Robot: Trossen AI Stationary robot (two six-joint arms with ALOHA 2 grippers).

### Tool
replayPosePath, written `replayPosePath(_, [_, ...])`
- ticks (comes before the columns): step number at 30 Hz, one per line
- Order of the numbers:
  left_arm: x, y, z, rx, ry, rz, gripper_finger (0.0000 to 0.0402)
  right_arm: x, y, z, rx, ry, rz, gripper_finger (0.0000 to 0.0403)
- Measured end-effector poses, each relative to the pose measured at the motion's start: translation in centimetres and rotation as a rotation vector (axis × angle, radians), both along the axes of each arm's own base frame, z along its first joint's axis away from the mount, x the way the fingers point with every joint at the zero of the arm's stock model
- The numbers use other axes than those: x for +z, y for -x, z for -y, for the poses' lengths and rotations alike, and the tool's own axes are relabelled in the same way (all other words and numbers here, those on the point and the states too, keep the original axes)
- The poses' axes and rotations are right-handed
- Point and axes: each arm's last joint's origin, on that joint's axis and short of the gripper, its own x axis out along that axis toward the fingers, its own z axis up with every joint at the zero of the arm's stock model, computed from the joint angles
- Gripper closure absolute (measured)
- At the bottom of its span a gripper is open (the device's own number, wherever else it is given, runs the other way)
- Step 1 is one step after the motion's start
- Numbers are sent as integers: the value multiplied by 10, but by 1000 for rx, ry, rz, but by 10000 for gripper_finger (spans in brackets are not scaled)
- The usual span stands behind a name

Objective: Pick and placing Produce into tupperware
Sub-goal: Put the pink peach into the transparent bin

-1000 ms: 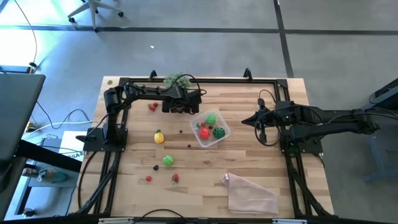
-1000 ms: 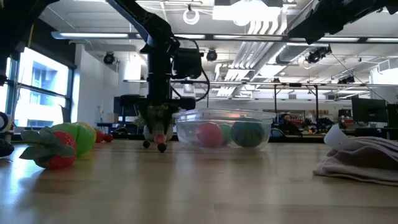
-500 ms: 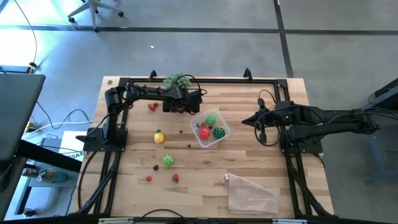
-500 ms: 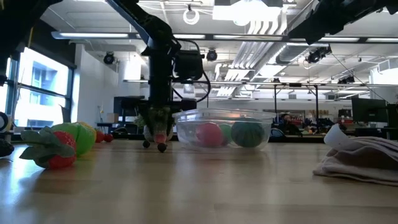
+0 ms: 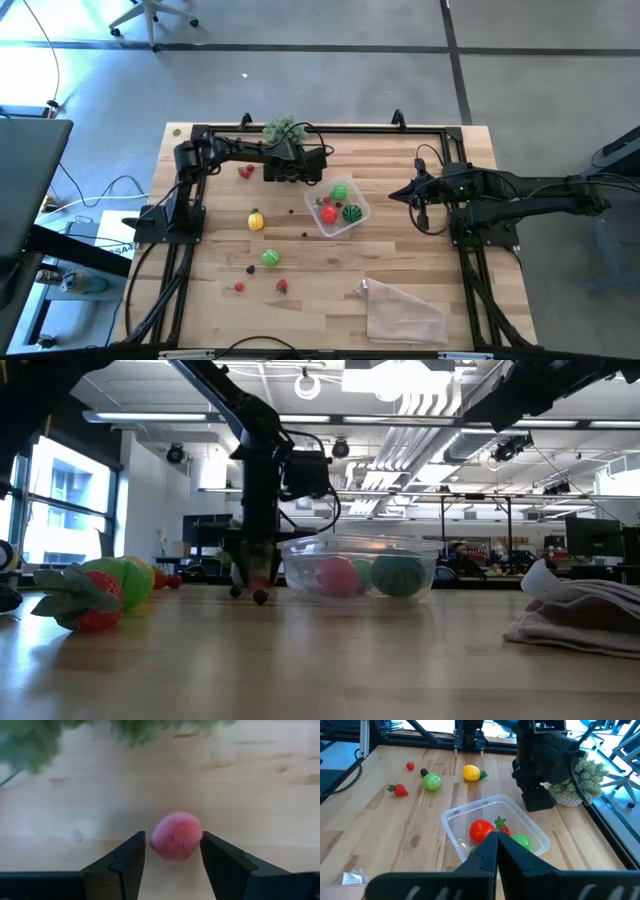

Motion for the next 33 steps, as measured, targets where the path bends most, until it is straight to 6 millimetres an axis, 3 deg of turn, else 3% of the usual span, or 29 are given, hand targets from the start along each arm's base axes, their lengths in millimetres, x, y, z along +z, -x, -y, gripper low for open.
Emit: replayPosePath(33, [-1, 2, -1, 4, -40, -35, 225, -1, 0, 0, 0, 0, -7, 402])
